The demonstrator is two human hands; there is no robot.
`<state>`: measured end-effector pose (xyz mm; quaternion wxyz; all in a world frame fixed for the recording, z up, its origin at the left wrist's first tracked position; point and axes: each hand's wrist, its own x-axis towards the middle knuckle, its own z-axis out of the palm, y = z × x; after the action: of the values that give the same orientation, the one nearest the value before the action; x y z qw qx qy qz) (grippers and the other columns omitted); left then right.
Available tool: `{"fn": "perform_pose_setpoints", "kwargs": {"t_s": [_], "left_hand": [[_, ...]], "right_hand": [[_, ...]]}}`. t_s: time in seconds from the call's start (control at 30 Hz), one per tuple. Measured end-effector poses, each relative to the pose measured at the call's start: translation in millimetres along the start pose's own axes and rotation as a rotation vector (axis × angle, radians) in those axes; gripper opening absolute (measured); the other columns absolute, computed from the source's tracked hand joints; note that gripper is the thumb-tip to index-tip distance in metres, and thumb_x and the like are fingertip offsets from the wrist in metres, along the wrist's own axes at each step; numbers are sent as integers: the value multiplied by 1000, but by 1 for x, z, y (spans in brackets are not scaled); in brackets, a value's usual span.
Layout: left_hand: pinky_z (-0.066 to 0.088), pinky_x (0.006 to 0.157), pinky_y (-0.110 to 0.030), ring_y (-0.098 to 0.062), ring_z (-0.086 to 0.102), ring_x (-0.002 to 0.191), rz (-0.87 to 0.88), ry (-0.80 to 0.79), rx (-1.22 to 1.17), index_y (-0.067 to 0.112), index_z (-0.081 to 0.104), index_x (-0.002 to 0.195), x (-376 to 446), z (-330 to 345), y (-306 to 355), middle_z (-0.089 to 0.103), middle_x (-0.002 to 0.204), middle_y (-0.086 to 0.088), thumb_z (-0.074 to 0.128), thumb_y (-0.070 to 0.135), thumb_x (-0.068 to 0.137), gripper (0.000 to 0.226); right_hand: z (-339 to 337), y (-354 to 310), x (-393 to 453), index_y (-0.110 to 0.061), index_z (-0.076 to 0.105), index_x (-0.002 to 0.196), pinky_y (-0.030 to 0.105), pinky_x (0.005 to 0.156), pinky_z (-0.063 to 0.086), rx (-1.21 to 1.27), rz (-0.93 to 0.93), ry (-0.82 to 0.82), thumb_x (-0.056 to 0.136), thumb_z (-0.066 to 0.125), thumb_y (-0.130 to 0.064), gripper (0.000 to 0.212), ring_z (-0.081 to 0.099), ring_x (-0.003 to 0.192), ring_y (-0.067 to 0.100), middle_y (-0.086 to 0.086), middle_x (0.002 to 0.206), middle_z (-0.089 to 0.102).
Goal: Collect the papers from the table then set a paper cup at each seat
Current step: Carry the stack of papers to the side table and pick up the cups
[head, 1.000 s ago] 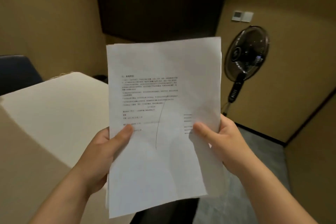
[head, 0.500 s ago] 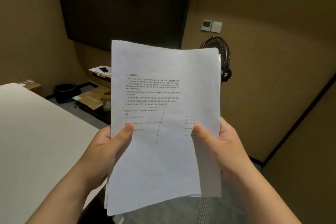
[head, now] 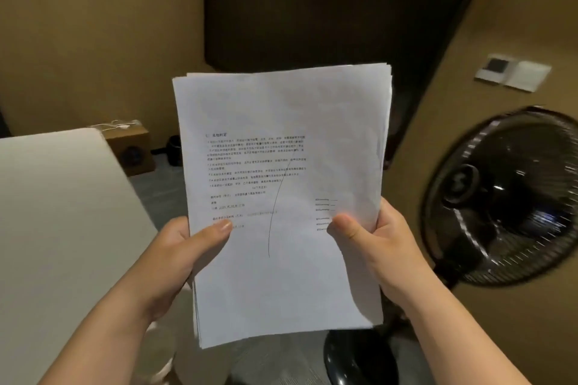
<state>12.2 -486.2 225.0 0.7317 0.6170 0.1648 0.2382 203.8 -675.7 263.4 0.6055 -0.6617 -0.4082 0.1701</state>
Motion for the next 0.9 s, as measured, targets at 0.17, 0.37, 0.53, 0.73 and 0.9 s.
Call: {"fn": "perform_pose_setpoints", "kwargs": {"t_s": [0.17,0.37,0.53,0.73,0.9], "left_hand": [[61,67,-26,-20,76,97,69,425,-34,34,78,102,39,-33,-5,79,109,3,72,43,80,25],[60,84,-30,-19,73,108,205,914,17,31,75,113,56,-70,-42,76,117,3,61,32,92,26],[57,80,-20,-16,72,108,238,1341,28,34,74,113,44,-56,-67,76,117,5,58,27,95,25],[60,75,-27,-21,74,104,307,1788,-176,31,78,105,-1,6,-96,77,115,0,63,22,91,23],[61,74,-29,-23,74,105,401,2075,-282,23,74,114,-42,69,-129,75,118,-4,61,22,95,23]], "right_hand": [[44,32,120,-44,59,117,22,79,57,122,-12,-381,88,65,-40,29,65,112,10,-16,120,68],[134,84,225,-28,58,127,19,79,56,310,-10,-840,93,61,-23,34,68,111,13,-8,124,70],[204,109,273,-43,62,120,32,88,55,308,-89,-1194,91,68,-33,31,67,112,10,-14,123,70],[277,133,248,-33,71,110,20,76,57,325,79,-1663,92,59,-45,25,72,102,13,-5,112,75],[315,159,191,-18,68,119,25,62,57,68,323,-1864,99,52,-23,26,75,86,18,1,95,78]]}}
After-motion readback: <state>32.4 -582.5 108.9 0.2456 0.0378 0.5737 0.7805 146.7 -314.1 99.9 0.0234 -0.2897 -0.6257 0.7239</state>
